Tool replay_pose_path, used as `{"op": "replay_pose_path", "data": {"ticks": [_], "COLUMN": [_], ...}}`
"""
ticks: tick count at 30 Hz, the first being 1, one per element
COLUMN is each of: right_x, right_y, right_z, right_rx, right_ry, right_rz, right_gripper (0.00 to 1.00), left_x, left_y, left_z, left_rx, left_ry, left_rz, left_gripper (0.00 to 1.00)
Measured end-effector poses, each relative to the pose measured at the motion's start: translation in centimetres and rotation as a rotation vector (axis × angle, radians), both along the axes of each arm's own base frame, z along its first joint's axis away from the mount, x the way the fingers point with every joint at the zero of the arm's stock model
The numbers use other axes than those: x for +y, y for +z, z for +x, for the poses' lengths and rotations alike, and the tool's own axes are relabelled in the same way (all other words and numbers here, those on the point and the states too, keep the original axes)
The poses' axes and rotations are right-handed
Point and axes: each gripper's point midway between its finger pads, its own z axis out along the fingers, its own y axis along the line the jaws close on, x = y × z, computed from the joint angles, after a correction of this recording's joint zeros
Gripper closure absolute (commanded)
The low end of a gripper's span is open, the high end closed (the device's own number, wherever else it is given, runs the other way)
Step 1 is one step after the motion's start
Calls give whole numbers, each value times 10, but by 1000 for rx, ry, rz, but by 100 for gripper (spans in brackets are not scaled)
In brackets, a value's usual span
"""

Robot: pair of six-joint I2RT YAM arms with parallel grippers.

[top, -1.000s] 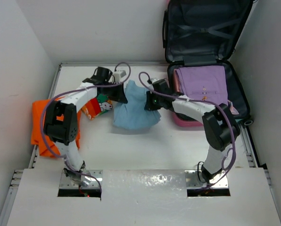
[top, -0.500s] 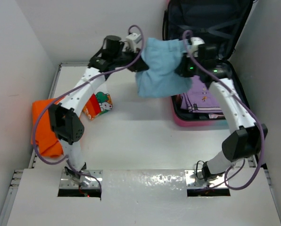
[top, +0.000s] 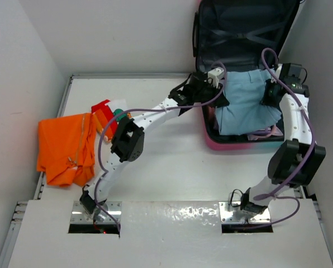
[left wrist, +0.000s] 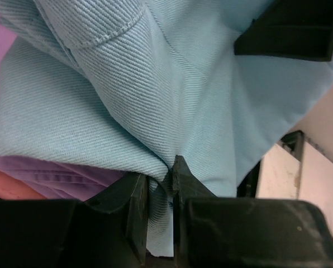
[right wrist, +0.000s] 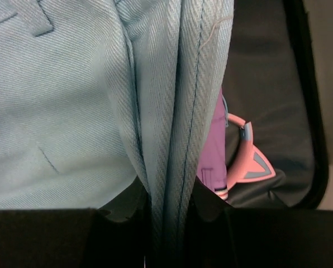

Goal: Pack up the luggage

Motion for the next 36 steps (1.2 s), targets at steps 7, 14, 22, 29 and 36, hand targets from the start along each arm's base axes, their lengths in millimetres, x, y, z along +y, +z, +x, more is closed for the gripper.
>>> {"op": "replay_pose_path", "data": {"ticks": [7, 14, 22, 29, 36], "right_x": [-35, -14, 257, 434, 575], "right_y": [-32, 28, 150, 92, -123], "right_z": [25, 40, 25, 44, 62], "right_rx": [46, -37, -541, -555, -147], "right_ry": [-42, -5, 488, 638, 614], "right_rz": [-101, -318, -162, 394, 691], "right_gripper": [1, 1, 95, 2, 2], "left_x": [8, 43, 297, 564, 579], "left_y": [-28, 38, 189, 181, 53], "left_z": [27, 53, 94, 53, 21], "left_rx": [-20, -165, -341, -280, 30], "left_ry": [102, 191, 547, 1002, 930], "left_rz": [70, 102, 188, 386, 485], "left_gripper": [0, 0, 74, 53, 48]}}
